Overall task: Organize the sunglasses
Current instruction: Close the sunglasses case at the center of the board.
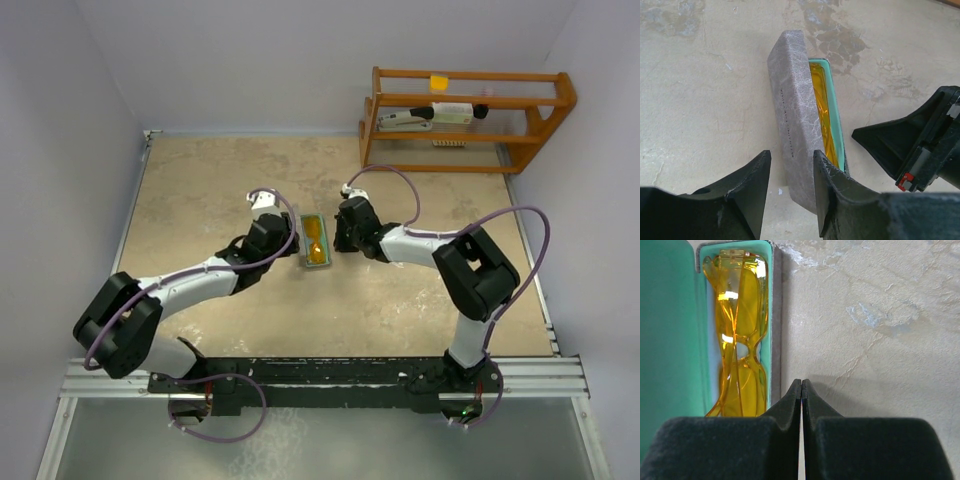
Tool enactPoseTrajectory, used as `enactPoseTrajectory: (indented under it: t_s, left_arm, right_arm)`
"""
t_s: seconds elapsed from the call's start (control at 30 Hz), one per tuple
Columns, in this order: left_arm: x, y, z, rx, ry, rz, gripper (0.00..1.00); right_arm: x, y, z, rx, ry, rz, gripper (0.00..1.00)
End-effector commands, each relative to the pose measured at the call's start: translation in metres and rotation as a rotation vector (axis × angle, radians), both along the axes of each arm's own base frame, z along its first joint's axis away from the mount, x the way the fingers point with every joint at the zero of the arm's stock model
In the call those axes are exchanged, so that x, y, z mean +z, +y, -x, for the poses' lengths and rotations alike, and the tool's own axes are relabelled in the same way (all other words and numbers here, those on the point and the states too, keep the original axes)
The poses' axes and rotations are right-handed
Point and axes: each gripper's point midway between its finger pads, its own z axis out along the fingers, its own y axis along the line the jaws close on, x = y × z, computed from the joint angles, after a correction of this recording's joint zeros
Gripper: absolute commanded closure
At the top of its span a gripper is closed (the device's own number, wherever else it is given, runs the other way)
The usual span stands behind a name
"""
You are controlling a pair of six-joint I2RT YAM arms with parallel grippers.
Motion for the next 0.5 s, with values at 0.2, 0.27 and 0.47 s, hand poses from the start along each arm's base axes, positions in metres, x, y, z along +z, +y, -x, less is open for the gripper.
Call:
enactPoseTrajectory:
  t_s: [0.2, 0.27, 0.47]
  left_arm:
    - [0.017, -0.019, -0.018, 0.013, -0.04, 0.087, 0.64]
    - [0.016, -0.019, -0.019, 0.017, -0.041, 0.089, 0.66]
    - [0.014, -0.021, -0.022, 0.017, -0.043, 0.094, 0.7]
  right_arm:
    - [-0.001, 0.014, -0.011, 0.045, -0.027, -0.034, 1.0]
    - [-0.001, 0.016, -0.011, 0.049, -0.025, -0.04, 1.0]
    - [-0.005, 0.019, -0.011, 0.06, -0.013, -0.048, 1.0]
